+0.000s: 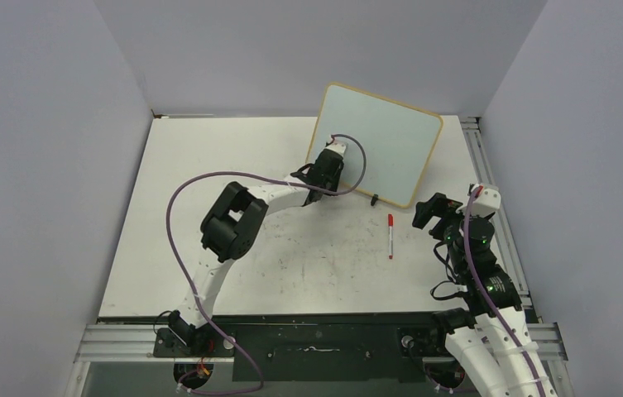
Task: Write a sentence on the whiteboard
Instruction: Move the whiteboard stand to the center of the board.
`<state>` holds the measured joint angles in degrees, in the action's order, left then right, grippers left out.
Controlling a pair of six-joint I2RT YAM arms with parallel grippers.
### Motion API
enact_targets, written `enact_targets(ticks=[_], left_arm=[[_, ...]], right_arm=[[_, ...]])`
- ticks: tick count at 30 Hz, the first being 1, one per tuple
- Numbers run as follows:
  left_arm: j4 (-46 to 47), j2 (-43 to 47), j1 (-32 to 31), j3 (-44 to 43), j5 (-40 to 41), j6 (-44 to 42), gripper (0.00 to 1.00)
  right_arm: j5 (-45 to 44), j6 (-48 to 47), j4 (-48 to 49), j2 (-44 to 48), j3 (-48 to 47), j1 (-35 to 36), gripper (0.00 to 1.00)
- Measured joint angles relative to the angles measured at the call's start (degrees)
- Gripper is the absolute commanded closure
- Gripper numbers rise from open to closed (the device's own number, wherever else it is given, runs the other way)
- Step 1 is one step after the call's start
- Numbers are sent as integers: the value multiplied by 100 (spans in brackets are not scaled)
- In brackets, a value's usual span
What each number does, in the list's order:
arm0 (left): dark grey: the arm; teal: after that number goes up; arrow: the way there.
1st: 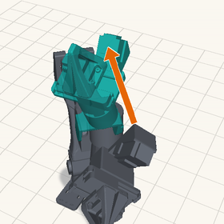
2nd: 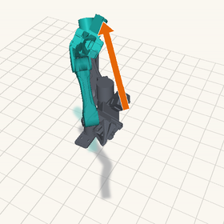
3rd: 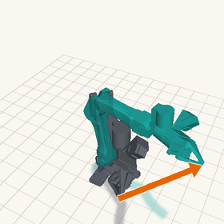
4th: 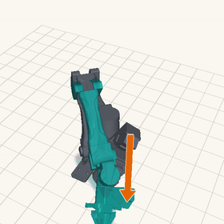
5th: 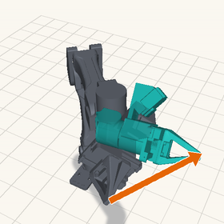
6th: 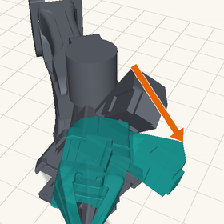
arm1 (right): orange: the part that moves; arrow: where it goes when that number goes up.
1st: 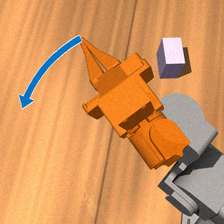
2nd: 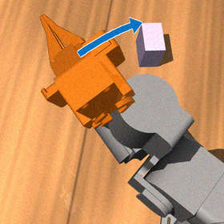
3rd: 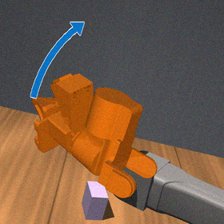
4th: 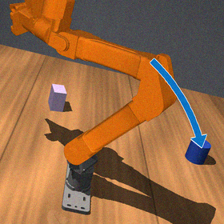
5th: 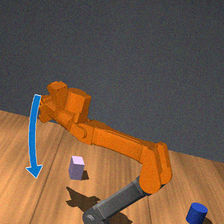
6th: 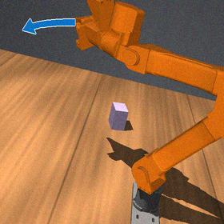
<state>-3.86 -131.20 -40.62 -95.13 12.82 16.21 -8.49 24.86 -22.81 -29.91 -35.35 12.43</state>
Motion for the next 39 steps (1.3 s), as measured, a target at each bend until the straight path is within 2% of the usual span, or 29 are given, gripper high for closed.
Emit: enact_targets(ticks=[8,26,39], left_arm=[[522,164,-181,535,629,120,100],[1224,1764,-437,3171,1779,1237,100],[1014,2684,-898,4380,2555,2291,100]], right_arm=[[0,-2,2,-2,0,-2,10],[42,-2,2,2,0,0,10],[160,9,0,-4,0,0,10]])
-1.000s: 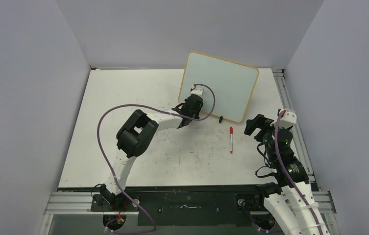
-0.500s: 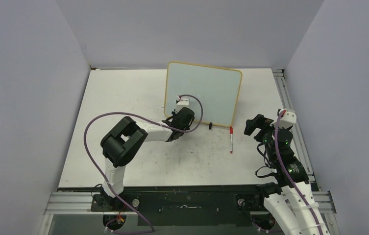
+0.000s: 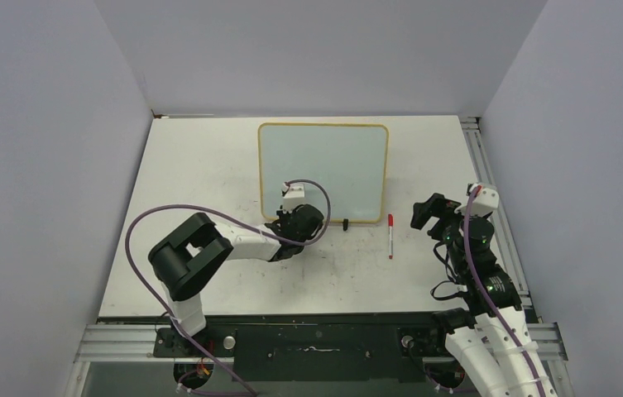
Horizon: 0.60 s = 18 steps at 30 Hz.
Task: Write a sentence on the whiteboard
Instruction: Move the whiteboard stand to the center of the board.
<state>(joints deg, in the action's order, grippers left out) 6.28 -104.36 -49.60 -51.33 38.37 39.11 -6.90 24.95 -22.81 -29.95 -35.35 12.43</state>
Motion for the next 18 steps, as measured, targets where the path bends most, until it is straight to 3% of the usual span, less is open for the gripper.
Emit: enact_targets(ticks=[13,18], left_arm=[[-693,551,-732,577,627,1134,100],[-835,680,-870,688,699,1423,79]], right_arm=[[708,184,85,-225,90,0,10],[1113,238,273,-280,223,0,10]])
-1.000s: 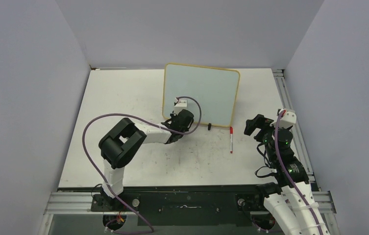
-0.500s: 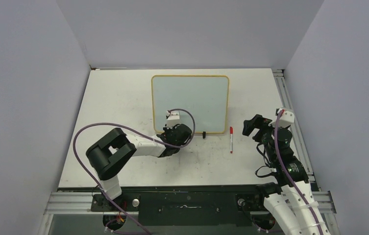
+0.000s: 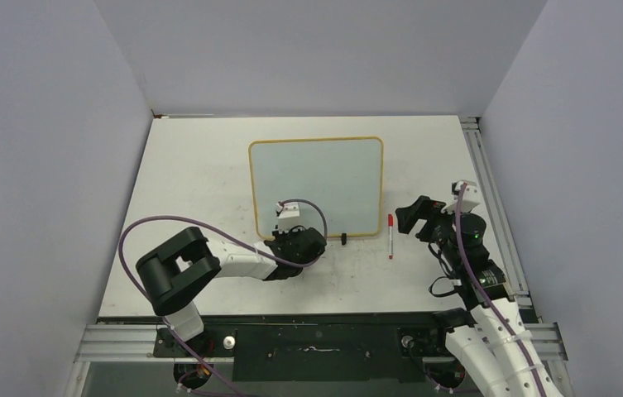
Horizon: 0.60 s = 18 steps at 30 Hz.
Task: Write a sentence on the whiteboard
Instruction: Move the whiteboard stand to the center of the board.
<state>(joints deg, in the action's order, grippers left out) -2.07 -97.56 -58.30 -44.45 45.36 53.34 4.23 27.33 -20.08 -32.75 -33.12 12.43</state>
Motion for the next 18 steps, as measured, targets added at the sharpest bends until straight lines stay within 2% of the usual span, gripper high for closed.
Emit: enact_targets(ticks=[6,18], left_arm=[[-81,236,-118,197,-103,205,77],[-111,363,-205,321,-127,348,78]], right_arm=[[715,-2,671,-372,299,-2,10],[1786,-101,2555,-2116,476,-46,10]])
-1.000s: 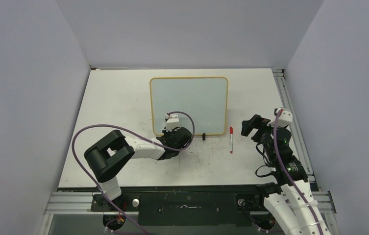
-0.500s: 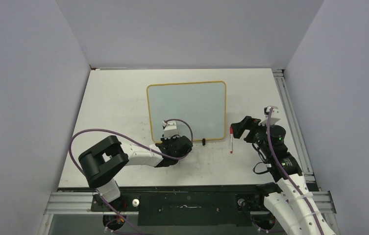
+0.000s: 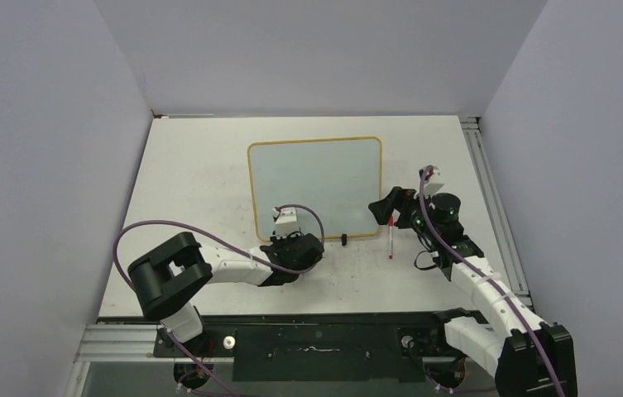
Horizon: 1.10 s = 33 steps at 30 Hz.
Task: Write a sentence on the whiteboard
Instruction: Move the whiteboard stand to the center of the board.
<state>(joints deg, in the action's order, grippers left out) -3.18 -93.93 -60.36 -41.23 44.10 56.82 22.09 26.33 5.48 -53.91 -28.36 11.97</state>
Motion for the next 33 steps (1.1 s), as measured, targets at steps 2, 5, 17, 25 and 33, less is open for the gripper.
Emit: enact_targets(ticks=[2,5,17,25,33], left_arm=[[15,7,0,11,-7,0,79],[33,9,0,15,-22,0,82],[37,13,0,17,-42,-20,85],[37,13,-7,17,-46,-26,85],[37,13,-7,17,-44,-31,85]], right_arm=[[72,-44,216,-249,0,-26,10],[142,-138,463,-551,-2,-31,10],[286,-424,1165,-1401,0,-24,10],[382,-568,1270,-1746,-4,282,10],[334,-785,1287,-1845,-66,492,10]])
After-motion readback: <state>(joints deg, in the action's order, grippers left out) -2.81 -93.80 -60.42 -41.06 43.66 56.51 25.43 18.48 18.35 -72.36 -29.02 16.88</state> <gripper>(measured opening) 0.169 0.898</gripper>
